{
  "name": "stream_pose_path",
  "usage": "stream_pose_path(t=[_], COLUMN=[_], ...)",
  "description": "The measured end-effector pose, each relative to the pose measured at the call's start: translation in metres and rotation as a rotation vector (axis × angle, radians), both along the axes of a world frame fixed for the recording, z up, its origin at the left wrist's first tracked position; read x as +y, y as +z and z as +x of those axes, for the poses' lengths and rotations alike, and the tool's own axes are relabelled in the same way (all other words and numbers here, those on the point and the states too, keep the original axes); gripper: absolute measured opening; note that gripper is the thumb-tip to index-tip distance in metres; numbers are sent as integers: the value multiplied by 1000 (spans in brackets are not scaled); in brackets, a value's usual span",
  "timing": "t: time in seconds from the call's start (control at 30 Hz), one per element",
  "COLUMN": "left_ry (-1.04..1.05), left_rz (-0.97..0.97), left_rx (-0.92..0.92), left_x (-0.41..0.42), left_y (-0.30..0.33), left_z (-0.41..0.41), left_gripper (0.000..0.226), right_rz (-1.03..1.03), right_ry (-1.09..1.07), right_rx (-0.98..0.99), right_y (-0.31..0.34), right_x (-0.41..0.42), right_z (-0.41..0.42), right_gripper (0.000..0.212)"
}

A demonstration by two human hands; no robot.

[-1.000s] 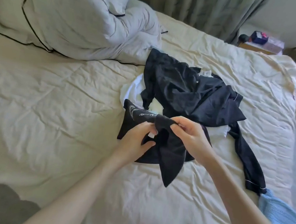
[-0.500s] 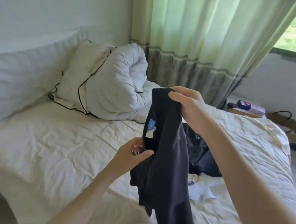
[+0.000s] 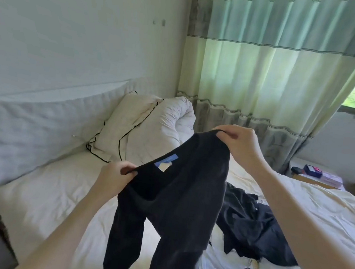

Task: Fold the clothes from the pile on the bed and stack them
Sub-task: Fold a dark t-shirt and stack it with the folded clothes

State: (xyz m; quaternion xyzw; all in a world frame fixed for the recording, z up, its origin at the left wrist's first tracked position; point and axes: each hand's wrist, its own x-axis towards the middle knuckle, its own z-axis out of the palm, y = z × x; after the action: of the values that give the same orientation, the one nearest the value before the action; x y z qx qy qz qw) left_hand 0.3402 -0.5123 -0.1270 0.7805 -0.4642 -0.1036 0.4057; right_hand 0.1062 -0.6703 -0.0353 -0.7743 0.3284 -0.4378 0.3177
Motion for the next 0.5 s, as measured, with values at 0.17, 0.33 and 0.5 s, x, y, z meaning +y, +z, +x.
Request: stream_pose_path(t=[0.17,0.33,0.5], left_ry=[59,5,-19], left_rz=[-49,-146,-255], left_rx=[85,316,308], left_x=[11,8,10], left_y=[12,37,70], left_z=[25,34,44], left_gripper=[16,11,11], right_rz=[293,445,437], right_ry=[114,201,352], right_rx=[-179,-127,116], right_y=[4,7,9], right_x=[-10,-14,-12], right_z=[3,5,-2], right_gripper=[24,30,23])
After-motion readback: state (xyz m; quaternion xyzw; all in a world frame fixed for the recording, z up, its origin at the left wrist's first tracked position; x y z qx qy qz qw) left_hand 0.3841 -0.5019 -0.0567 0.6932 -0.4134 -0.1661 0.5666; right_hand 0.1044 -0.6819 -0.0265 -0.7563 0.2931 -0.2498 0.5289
